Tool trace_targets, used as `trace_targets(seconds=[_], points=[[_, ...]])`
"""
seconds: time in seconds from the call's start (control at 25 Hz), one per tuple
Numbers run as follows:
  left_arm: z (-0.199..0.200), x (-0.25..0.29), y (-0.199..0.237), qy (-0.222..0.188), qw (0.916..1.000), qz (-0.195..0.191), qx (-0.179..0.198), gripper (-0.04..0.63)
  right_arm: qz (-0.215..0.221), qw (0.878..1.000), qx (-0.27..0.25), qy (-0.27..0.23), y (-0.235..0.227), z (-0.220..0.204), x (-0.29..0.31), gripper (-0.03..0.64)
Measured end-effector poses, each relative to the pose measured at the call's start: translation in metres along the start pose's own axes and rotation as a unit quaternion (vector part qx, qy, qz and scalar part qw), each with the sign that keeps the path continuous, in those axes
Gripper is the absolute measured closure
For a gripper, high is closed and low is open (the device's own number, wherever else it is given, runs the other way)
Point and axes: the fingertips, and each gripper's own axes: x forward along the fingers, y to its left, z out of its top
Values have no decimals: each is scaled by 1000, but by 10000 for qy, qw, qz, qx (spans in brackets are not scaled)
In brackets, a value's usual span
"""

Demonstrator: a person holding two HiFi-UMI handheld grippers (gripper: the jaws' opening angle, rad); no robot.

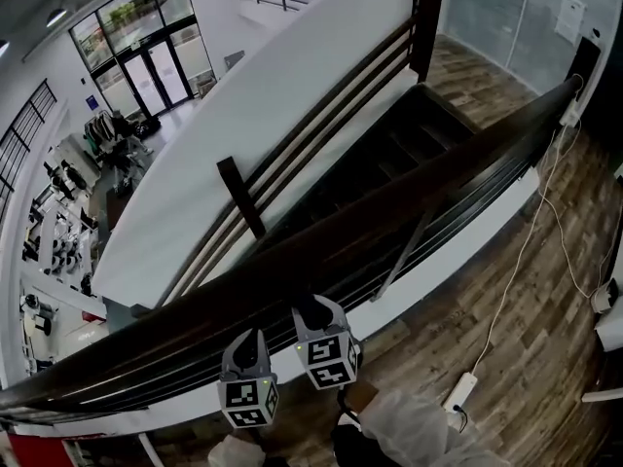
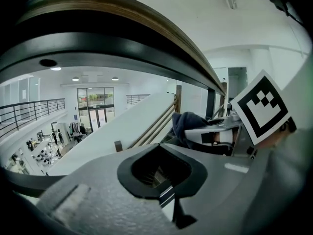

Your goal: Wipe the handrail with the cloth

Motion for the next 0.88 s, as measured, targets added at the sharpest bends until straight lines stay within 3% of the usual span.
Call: trace_targets(seconds=[0.2, 0.52, 0.68, 0.88], points=[[13, 31, -47, -45, 9993, -356, -35, 594, -267, 9996, -75, 8, -68, -1, -10, 517], [34, 77, -123, -266, 9951, -951, -25, 594, -945, 9904, -1004, 27, -170, 0, -26, 517], [34, 81, -144, -202, 9935, -1116, -18, 592, -1215, 9892, -807, 153, -214, -6, -31, 517], [29, 72, -144, 4, 9932, -1163, 84, 594, -1475, 9864, -704, 162, -236, -6, -31, 517]])
